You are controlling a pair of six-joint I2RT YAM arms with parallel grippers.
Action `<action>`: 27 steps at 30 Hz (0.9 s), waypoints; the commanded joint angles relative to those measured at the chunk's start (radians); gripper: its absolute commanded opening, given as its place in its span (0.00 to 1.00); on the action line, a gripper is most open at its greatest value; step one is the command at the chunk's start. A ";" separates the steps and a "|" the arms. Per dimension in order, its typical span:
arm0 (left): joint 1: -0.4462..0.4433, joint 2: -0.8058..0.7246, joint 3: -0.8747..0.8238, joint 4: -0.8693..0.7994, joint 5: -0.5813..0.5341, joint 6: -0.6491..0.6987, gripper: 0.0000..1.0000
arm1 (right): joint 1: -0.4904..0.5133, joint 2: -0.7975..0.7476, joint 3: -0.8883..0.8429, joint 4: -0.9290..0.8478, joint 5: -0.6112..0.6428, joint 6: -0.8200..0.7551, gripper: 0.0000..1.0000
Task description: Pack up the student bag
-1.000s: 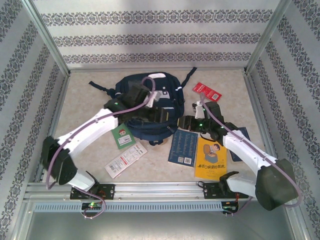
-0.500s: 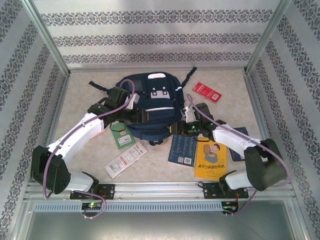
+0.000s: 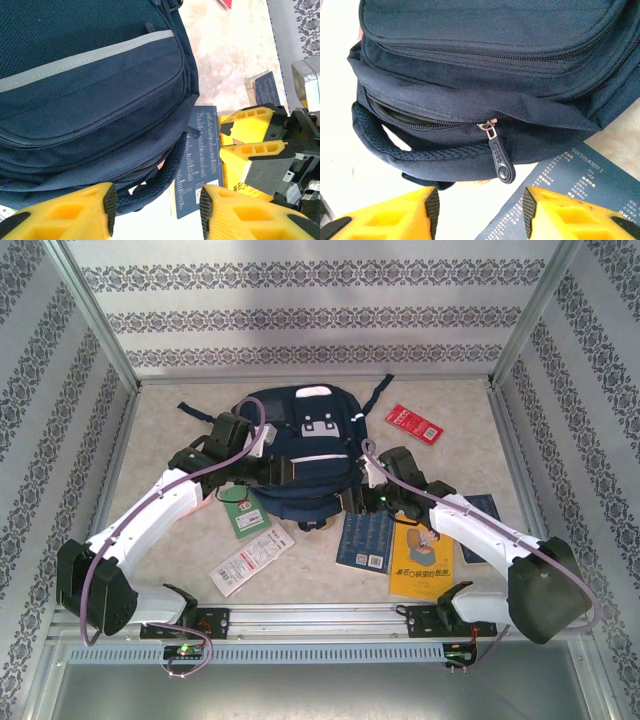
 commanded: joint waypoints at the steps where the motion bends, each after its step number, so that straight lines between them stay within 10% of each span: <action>1: 0.011 -0.023 0.000 0.008 -0.008 0.029 0.49 | -0.045 0.047 -0.009 0.040 -0.128 0.068 0.52; 18: 0.029 -0.037 0.001 -0.006 0.010 0.041 0.49 | -0.069 0.208 -0.047 0.235 -0.265 0.176 0.46; 27: 0.033 -0.018 0.008 -0.012 -0.012 0.053 0.49 | -0.078 0.195 -0.059 0.242 -0.264 0.175 0.08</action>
